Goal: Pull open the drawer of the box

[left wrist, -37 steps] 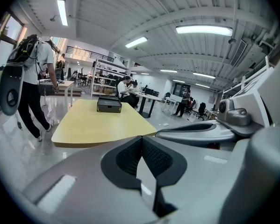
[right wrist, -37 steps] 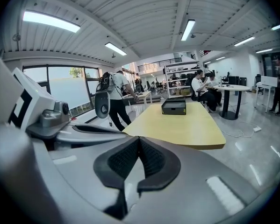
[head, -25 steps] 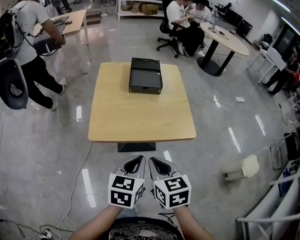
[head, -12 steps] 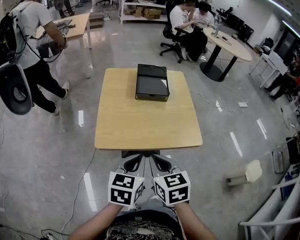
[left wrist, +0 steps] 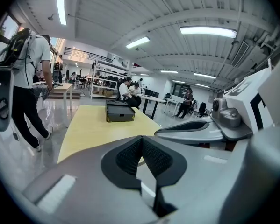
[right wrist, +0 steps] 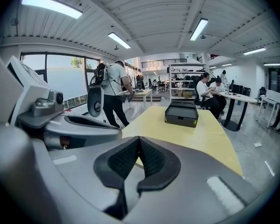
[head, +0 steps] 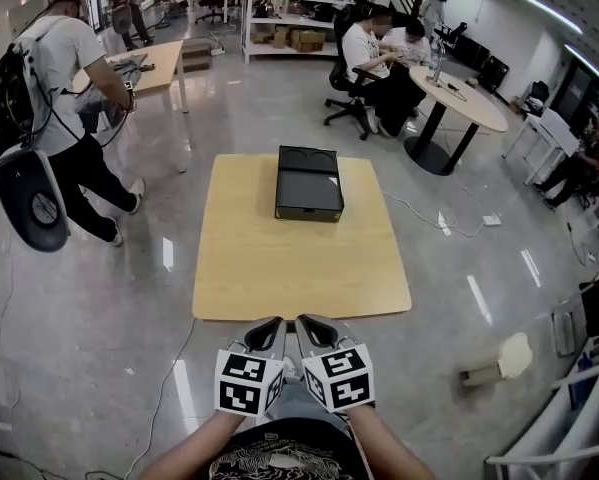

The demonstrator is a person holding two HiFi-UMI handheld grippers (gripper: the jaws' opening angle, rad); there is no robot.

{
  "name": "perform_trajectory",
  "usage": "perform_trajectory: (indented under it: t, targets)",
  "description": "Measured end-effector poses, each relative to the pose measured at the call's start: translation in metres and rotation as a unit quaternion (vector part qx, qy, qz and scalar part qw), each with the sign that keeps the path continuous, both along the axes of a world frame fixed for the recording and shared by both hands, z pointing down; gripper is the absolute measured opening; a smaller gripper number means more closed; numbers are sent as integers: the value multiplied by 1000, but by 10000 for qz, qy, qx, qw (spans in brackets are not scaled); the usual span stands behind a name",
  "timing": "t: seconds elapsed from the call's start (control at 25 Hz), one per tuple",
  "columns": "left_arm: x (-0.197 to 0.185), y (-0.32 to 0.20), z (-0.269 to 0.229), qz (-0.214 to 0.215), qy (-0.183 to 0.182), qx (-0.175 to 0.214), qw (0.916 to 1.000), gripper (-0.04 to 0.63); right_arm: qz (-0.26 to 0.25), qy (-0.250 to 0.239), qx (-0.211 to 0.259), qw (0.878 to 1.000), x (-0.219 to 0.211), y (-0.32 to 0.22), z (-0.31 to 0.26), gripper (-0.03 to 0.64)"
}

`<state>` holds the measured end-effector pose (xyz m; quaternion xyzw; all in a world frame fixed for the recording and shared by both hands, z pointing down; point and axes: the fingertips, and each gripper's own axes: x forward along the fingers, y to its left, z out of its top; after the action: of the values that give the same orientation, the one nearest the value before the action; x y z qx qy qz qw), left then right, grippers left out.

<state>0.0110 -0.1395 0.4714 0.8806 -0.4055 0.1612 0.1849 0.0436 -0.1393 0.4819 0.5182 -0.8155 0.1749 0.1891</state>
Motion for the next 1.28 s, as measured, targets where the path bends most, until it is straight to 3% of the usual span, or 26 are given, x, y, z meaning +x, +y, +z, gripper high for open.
perform_trajectory:
  t: [0.44,0.84,1.12,1.28]
  targets:
    - [-11,0,15,-48,-75,-73,9999,18,-327,645,146,9973,-7,-10,15,6]
    - [-9,3,20,-138,-99,-115,9998,19,-713,1427,275,9868,-3,-17,15,6]
    - [-12,5,23,-208,-173,-150,9995,18,-1008,2016,417,9734,-7,-23,21,6]
    - [-10,4,19,-301,-191,-134,9993,18,-1226,2847,669,9484,1,-31,26,6]
